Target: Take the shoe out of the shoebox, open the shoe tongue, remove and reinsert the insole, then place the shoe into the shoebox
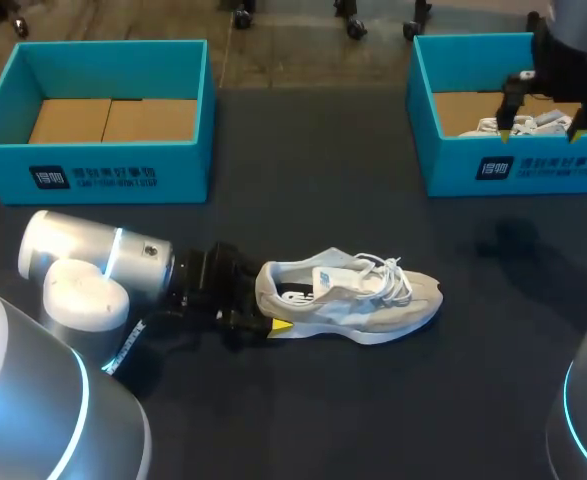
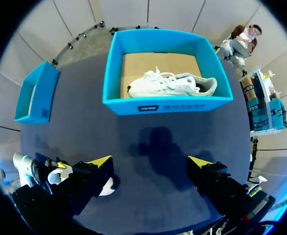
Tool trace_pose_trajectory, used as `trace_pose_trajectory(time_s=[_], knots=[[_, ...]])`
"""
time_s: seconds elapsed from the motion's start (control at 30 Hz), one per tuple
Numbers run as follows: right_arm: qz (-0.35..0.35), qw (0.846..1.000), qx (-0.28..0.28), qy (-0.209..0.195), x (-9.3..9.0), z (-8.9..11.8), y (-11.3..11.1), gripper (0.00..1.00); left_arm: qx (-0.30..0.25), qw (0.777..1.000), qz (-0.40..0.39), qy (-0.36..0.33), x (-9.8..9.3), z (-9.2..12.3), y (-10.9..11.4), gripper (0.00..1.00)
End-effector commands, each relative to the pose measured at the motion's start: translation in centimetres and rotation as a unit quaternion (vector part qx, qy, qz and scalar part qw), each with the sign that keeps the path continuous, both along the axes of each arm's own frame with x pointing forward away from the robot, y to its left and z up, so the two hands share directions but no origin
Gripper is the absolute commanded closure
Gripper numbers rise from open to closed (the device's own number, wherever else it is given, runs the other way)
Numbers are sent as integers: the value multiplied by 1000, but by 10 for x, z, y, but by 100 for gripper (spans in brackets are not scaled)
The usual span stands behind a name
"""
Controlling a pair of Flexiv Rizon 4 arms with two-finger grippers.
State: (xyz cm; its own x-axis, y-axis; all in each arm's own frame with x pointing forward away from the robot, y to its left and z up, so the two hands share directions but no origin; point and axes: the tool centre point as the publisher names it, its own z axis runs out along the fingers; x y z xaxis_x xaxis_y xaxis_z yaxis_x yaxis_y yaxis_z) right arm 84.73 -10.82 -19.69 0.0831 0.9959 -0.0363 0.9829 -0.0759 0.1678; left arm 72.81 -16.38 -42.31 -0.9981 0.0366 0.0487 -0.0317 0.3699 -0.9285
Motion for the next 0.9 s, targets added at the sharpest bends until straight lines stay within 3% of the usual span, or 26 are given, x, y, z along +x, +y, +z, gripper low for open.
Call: trace_pose_trajectory(time_s=[0.03,0.5,0.67,0.9], knots=[[-16,1000,-18,1,-8,3,37,0,2,1000,0,0,0,1,1,100],[-13,998,-48,28,-29,8,147,0,2,1000,0,0,0,1,1,100],[-33,998,-51,32,-47,3,185,0,2,1000,0,0,0,1,1,100],[-19,997,-75,7,-68,-6,228,0,2,1000,0,0,0,1,1,100]])
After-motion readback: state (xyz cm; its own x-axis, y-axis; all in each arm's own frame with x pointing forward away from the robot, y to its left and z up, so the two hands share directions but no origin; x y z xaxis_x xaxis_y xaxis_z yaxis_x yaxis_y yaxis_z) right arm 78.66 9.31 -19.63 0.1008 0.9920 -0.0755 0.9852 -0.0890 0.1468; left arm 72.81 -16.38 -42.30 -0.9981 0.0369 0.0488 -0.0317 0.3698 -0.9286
